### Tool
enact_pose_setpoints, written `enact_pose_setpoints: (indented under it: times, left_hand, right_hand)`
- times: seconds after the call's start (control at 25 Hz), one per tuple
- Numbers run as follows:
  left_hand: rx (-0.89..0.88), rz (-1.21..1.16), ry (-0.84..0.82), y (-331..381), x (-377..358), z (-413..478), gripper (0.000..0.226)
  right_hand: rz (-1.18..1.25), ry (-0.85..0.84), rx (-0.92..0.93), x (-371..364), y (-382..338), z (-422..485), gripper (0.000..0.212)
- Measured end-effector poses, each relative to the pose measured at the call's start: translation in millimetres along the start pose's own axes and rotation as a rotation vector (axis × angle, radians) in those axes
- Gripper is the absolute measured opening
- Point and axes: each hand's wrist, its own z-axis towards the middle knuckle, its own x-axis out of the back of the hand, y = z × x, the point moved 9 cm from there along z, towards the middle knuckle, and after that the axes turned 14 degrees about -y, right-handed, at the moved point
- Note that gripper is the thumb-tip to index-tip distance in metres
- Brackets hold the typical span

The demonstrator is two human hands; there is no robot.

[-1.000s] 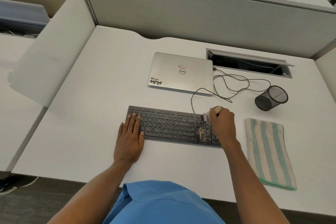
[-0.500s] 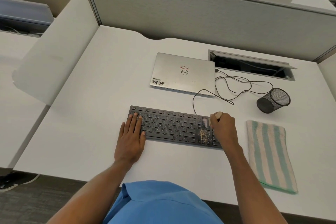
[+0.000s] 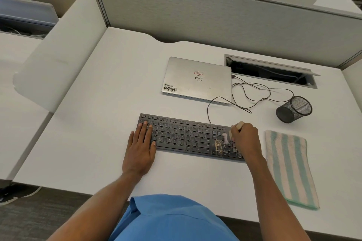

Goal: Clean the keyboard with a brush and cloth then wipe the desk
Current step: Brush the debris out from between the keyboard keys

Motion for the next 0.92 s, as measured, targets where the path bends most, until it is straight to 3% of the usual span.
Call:
enact_pose_setpoints:
  times: [0.2,0.36,0.48,0.72,0.92]
  left_hand:
    - [-0.004,-0.002,0.006,-0.4,0.0,0.2,0.064]
    - [-0.002,-0.001,0.005,-0.5,-0.5,0.0,0.064]
    - [-0.001,0.009,0.002,-0.6,-1.2,0.5,0.064]
    - [-0.002,0.004,0.000,0.2,-1.1,0.8,0.064]
    - [-0.002,-0.010,0.011,-1.4,0.1,0.1,0.064]
  right_hand:
    - [0.086,0.081,0.023,6.2,-3.3,-3.3,0.040]
    - [-0.032,-0.018,-0.036,-2.5,2.4,-5.1,0.039]
    - [-0.016,-0.044,0.043,0.7,-16.2,-4.0,0.037]
    - [-0.017,-0.271,0.163,-24.3,-71.5,-6.9,0.027]
    - [-0.074,-0.226,0.092,-18.0,-46.6,3.4,0.023]
